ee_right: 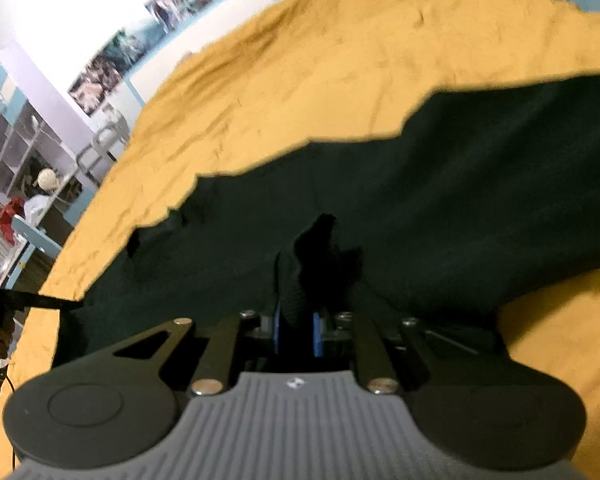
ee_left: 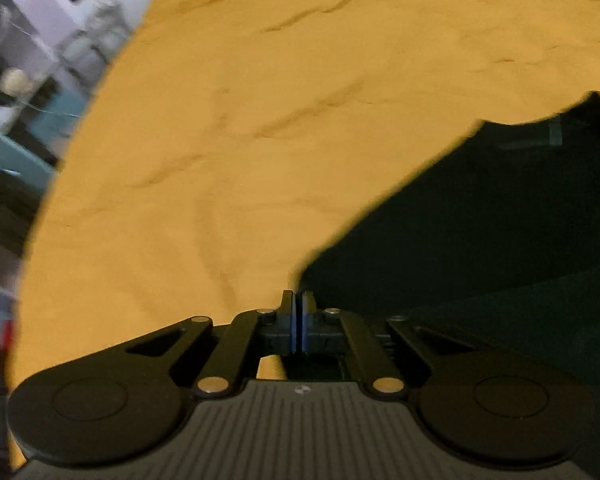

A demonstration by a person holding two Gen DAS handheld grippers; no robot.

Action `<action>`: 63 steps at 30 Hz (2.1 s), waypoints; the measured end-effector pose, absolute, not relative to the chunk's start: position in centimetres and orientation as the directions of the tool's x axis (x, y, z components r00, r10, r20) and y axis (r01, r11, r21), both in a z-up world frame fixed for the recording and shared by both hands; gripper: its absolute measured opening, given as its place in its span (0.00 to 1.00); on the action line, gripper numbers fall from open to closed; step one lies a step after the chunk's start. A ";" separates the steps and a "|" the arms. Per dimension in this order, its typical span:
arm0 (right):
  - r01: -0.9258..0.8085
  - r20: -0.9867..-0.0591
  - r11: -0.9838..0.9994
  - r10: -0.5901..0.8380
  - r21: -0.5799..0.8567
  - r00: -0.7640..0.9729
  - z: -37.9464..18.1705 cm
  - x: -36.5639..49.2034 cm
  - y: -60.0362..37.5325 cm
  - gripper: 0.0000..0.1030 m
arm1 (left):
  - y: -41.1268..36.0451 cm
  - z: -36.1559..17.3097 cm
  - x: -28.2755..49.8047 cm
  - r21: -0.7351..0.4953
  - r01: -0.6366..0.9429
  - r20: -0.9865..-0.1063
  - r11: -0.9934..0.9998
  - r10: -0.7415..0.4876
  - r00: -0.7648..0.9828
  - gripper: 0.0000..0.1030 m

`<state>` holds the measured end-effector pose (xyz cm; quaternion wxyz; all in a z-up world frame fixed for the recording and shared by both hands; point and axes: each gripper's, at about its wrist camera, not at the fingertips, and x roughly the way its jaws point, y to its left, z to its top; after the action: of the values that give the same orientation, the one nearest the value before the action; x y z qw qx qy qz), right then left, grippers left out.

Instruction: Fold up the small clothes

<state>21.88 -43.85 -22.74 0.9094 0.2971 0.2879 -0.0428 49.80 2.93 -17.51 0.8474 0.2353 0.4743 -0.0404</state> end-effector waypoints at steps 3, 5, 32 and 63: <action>0.248 -0.527 0.812 0.084 0.528 0.846 -22.0 21.5 -43.9 0.08 | 4.9 -18.0 51.0 0.309 0.226 -0.848 0.924 0.160 0.506 0.02; 0.284 -0.556 0.805 0.067 0.521 0.829 -22.9 21.7 -44.0 0.08 | 5.2 -19.5 51.3 0.316 0.204 -0.847 0.926 0.179 0.500 0.02; 0.679 -0.490 0.188 -0.562 0.710 0.667 -20.0 3.0 -71.3 0.40 | -10.2 -18.5 32.3 -0.346 0.513 -0.622 0.785 -0.602 0.501 0.50; 0.405 -0.191 0.560 -0.402 0.723 0.896 -6.3 12.4 -62.5 0.03 | -8.5 -17.3 30.7 -0.503 0.461 -0.554 0.731 -0.682 0.477 0.50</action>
<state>12.45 -62.53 -6.31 0.8830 0.4100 0.0019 -0.2283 30.69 -8.55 -17.35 0.8474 -0.1438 0.3840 -0.3374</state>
